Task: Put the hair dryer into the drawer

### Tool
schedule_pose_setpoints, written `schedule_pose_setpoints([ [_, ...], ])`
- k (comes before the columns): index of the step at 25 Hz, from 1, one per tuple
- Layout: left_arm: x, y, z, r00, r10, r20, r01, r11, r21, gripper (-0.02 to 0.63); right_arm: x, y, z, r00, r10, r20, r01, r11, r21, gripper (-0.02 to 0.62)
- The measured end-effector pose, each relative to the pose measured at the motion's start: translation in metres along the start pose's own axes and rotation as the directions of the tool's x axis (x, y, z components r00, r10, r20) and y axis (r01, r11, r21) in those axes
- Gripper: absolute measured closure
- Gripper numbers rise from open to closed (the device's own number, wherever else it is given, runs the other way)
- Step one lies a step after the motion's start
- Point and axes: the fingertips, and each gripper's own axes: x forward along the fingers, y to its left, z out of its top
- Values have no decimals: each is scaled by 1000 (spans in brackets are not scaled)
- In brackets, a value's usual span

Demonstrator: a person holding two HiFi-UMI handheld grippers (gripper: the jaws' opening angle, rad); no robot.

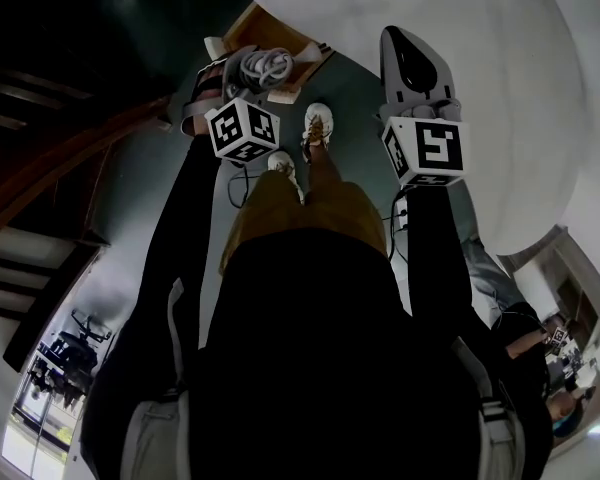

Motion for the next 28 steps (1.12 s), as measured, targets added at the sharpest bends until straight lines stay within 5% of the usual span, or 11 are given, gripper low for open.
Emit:
schedule_pose_setpoints([
  [5, 15, -7, -13, 997, -47, -56, 49, 998, 45, 422, 6, 9, 0, 1000, 17, -3, -17, 1000, -14, 569],
  [11, 30, -17, -26, 991, -84, -107, 104, 976, 193, 422, 7, 13, -7, 1000, 17, -25, -18, 1000, -22, 569],
  [16, 47, -22, -30, 985, -110, -134, 148, 935, 323, 422, 5, 9, -14, 999, -1, -47, 0, 999, -32, 569],
  [24, 74, -35, -32, 975, -105, -194, 197, 810, 553, 421, -1, 0, -20, 997, -29, -69, 23, 997, -79, 569],
  [28, 90, -41, -38, 959, -110, -261, 239, 811, 534, 420, -5, 0, -27, 996, -32, -87, 25, 996, -87, 569],
])
